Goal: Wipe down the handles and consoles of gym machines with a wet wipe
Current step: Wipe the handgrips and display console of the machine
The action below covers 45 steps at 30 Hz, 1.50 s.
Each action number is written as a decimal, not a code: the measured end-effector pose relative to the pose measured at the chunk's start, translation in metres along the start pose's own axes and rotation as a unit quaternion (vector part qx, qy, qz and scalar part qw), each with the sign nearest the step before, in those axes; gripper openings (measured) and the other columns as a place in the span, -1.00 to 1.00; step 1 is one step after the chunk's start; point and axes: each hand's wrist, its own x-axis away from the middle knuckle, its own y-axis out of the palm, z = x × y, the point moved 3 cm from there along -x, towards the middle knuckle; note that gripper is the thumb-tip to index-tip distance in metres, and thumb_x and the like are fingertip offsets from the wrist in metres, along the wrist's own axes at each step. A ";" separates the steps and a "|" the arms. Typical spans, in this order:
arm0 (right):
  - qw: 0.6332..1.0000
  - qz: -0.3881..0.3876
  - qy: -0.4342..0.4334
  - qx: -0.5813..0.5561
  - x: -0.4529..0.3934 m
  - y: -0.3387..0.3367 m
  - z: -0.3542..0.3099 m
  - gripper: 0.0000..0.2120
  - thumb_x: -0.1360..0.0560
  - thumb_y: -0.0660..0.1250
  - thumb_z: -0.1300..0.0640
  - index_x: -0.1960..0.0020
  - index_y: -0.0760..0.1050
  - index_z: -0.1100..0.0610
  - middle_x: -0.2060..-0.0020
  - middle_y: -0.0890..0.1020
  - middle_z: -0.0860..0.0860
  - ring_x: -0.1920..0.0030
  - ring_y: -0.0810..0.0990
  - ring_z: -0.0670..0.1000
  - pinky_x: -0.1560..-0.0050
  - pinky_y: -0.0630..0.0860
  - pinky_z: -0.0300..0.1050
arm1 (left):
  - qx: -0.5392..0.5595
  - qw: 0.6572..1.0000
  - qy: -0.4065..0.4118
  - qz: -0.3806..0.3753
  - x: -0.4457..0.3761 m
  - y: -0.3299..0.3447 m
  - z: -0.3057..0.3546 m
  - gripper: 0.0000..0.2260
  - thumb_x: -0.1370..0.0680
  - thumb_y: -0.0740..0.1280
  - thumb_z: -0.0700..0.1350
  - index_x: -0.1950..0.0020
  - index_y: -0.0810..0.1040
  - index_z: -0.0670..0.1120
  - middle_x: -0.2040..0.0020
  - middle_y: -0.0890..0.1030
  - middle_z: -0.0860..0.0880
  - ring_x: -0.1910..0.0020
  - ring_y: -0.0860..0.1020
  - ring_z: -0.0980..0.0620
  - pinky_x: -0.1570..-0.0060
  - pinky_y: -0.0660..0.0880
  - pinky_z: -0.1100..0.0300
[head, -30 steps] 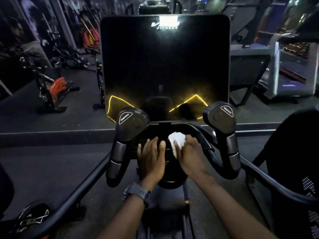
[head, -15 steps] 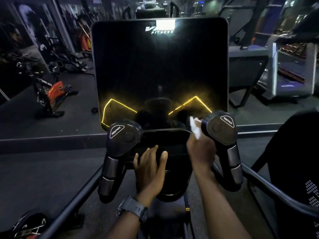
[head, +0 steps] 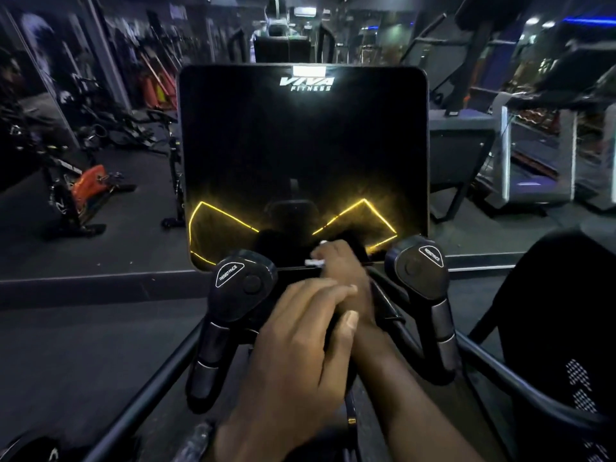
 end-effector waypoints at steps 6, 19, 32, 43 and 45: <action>0.969 -0.129 -0.135 0.161 -0.050 0.027 -0.068 -0.75 -0.64 0.15 0.22 -0.27 0.46 0.19 -0.19 0.56 0.15 -0.18 0.58 0.19 -0.12 0.54 0.02 | -0.052 0.990 0.043 0.126 -0.043 -0.089 0.010 -0.81 -0.62 0.24 -0.13 -0.08 0.65 -0.06 0.00 0.64 0.10 -0.04 0.57 0.16 -0.08 0.44 0.29; 0.750 -0.426 -0.409 0.297 -0.224 0.027 0.135 -0.71 -0.32 0.53 0.10 -0.03 0.64 0.03 0.13 0.63 -0.26 0.23 0.57 -0.26 0.19 0.54 -0.19 | -0.022 0.971 -0.111 -0.212 -0.085 -0.038 -0.159 -0.77 -0.56 0.45 -0.08 0.06 0.58 0.29 0.11 0.64 0.25 0.02 0.57 0.40 0.01 0.45 0.44; 0.737 -0.283 -0.587 0.179 -0.098 0.017 -0.026 -0.52 -0.60 -0.01 0.11 -0.46 0.35 0.22 -0.39 0.44 0.17 -0.25 0.54 0.11 0.08 0.58 -0.11 | -0.161 0.957 -0.105 0.216 -0.063 -0.049 -0.169 -0.75 -0.50 0.47 -0.26 -0.17 0.62 -0.12 -0.16 0.57 0.04 -0.17 0.54 -0.03 -0.24 0.45 0.17; 0.653 -0.290 -0.678 0.173 -0.120 0.026 -0.028 -0.67 -0.50 0.24 0.13 -0.24 0.53 0.12 -0.20 0.54 0.03 -0.16 0.54 0.02 0.16 0.64 -0.07 | -0.026 0.970 -0.142 0.195 -0.057 -0.051 -0.156 -0.70 -0.67 0.19 -0.13 -0.34 0.55 -0.17 -0.32 0.57 0.00 -0.35 0.50 0.05 -0.35 0.44 0.07; 0.639 -0.272 -0.703 0.155 -0.116 0.046 -0.047 -0.69 -0.54 0.24 0.17 -0.27 0.49 0.14 -0.22 0.53 0.09 -0.19 0.51 0.06 0.19 0.65 -0.02 | 0.007 0.967 -0.141 0.211 -0.056 -0.052 -0.157 -0.62 -0.69 0.08 -0.04 -0.37 0.51 -0.17 -0.37 0.54 -0.03 -0.41 0.47 0.03 -0.40 0.38 0.10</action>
